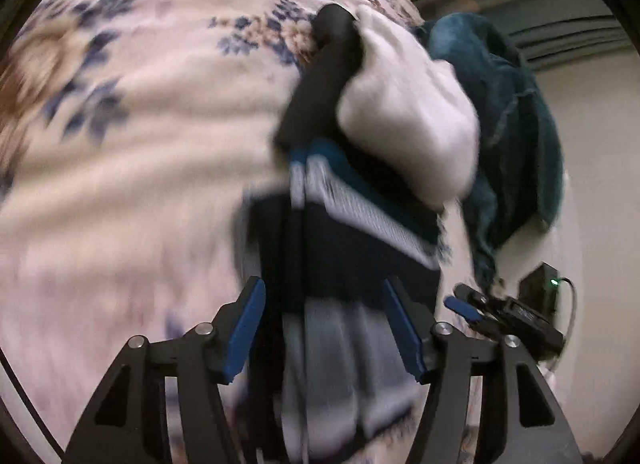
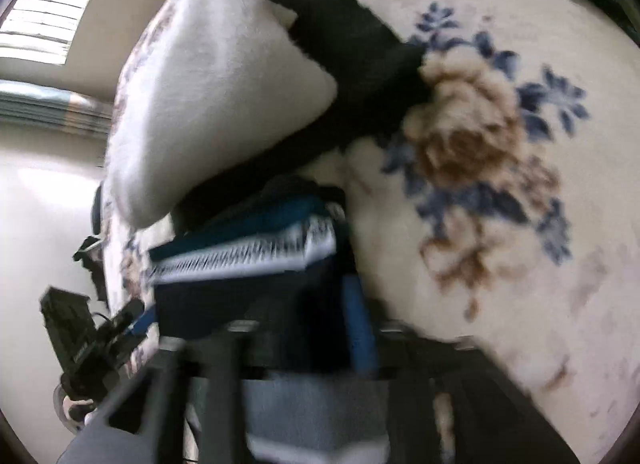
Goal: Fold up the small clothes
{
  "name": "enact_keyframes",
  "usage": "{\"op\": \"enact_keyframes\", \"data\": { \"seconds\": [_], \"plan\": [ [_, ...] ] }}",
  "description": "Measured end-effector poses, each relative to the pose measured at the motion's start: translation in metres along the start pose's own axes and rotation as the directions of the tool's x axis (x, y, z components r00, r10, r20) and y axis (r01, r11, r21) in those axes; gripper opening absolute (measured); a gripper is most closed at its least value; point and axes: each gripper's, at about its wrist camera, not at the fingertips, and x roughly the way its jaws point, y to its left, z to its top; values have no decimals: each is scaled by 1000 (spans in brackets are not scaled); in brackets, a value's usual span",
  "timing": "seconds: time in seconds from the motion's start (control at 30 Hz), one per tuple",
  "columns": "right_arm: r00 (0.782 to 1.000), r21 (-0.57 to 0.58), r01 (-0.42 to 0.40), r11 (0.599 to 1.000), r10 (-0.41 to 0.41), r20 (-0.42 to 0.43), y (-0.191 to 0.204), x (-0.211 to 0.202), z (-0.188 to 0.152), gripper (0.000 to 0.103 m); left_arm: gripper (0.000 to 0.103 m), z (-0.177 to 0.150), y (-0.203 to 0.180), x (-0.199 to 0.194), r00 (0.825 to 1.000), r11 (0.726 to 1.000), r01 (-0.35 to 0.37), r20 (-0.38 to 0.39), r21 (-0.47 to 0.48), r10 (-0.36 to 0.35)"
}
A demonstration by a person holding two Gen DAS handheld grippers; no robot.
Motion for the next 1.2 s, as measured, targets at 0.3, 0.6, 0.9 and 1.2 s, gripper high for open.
{"op": "enact_keyframes", "data": {
  "seconds": [0.3, 0.6, 0.9, 1.2],
  "plan": [
    [985, 87, -38, 996, 52, -163, -58, 5, -117, 51, 11, -96, -25, 18, 993, 987, -114, -10, 113, 116],
    [996, 140, -22, 990, 34, -81, -49, 18, -138, 6, 6, -84, -11, 11, 973, 963, -230, 5, 144, 232],
    [988, 167, -57, 984, 80, -135, -54, 15, -131, 25, 64, -93, 9, -23, 997, 997, -78, -24, -18, 78],
    [946, 214, -121, 969, 178, -271, -89, 24, -166, 19, 13, -137, -23, 24, 983, 977, -148, -85, 153, 163]
  ]
}}
